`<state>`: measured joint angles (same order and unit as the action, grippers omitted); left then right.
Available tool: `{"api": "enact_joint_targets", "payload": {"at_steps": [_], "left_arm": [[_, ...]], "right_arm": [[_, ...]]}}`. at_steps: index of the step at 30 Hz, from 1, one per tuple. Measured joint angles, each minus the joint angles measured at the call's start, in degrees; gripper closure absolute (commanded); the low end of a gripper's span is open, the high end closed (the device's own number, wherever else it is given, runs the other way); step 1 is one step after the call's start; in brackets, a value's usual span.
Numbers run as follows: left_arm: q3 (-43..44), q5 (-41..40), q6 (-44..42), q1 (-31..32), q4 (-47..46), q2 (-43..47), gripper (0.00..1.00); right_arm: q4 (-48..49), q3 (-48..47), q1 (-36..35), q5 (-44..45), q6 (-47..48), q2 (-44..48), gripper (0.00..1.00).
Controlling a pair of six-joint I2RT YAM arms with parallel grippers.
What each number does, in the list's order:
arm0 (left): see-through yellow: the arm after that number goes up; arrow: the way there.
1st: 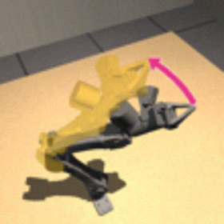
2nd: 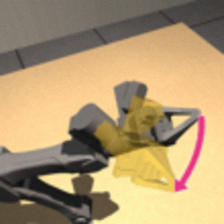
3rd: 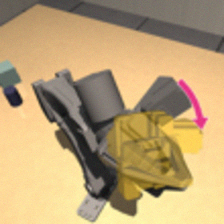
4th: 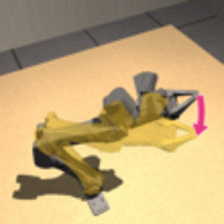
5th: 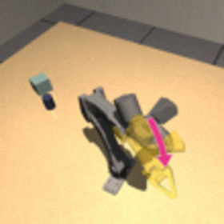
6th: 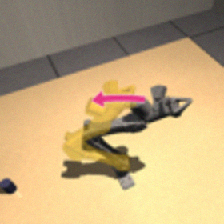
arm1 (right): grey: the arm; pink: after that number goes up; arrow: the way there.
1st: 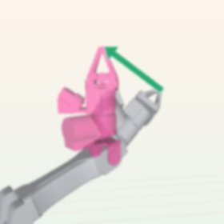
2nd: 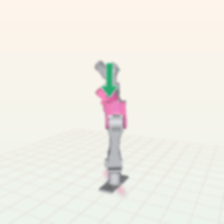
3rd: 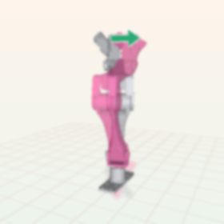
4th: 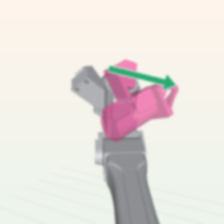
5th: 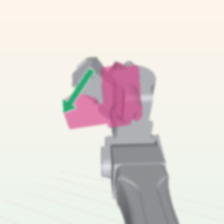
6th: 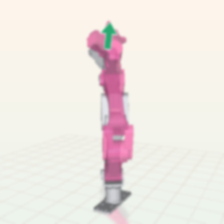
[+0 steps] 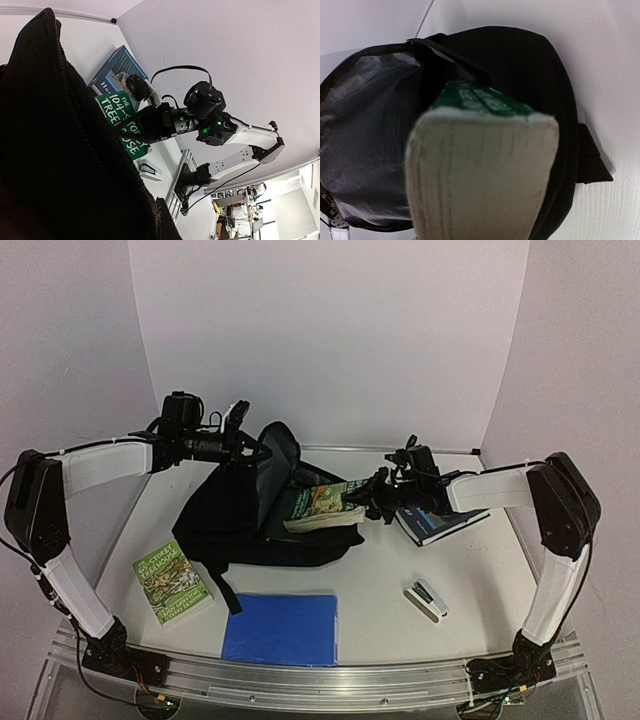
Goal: Pack the student bag
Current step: Place the book in the student bag.
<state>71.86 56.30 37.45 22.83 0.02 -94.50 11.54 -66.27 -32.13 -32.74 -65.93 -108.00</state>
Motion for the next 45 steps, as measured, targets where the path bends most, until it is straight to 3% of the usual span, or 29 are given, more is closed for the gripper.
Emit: {"api": "enact_joint_targets", "payload": {"at_steps": [11, 32, 38, 45], "left_arm": [[1.65, 0.74, -0.02, 1.47, 1.02, -0.08, 1.00], [1.96, 0.67, 3.20, 4.24, -3.23, -2.99, 1.00], [1.96, 0.41, 4.62, 5.15, -4.72, -3.45, 1.00], [1.95, -1.61, 3.74, 5.14, -4.05, -3.43, 1.00]], "right_arm": [[10.10, -2.95, -2.61, -2.86, -8.11, -5.52, 1.00], [18.87, -23.76, -9.77, 0.02, -11.89, -27.49, 0.99], [18.76, -29.00, -11.06, 0.97, -10.55, -33.12, 0.70], [14.17, -26.10, -11.27, 6.29, -3.45, -31.25, 0.46]]}}
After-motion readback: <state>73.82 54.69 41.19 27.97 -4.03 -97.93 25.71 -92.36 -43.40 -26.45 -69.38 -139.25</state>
